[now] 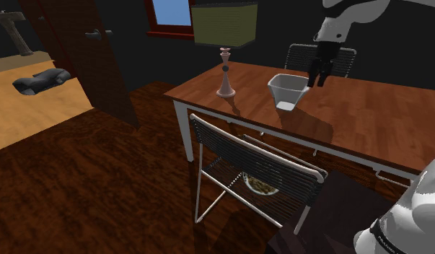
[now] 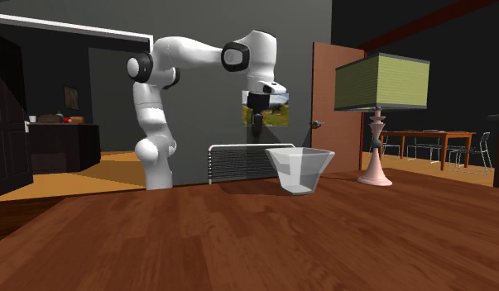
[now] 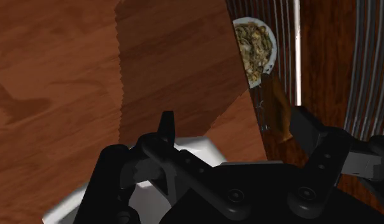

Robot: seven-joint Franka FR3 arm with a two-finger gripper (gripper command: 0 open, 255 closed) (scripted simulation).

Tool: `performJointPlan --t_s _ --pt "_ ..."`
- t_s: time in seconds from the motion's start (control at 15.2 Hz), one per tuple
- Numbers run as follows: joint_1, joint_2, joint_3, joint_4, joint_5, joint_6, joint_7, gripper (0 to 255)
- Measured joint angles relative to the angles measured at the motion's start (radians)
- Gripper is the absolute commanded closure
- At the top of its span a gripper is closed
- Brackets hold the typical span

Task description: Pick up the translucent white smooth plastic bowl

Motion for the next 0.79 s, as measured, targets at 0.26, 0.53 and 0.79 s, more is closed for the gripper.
performJointPlan --t_s 0.26,0.53,0.79 --pt "-0.026 0.182 -0.060 0.161 0.094 -0.028 -0.117 0" --pt "-0.098 0.383 -0.097 0.376 0.207 -0.107 -0.231 0" --pt "-0.217 0.599 -0.094 0.645 0.327 -0.217 -0.303 0"
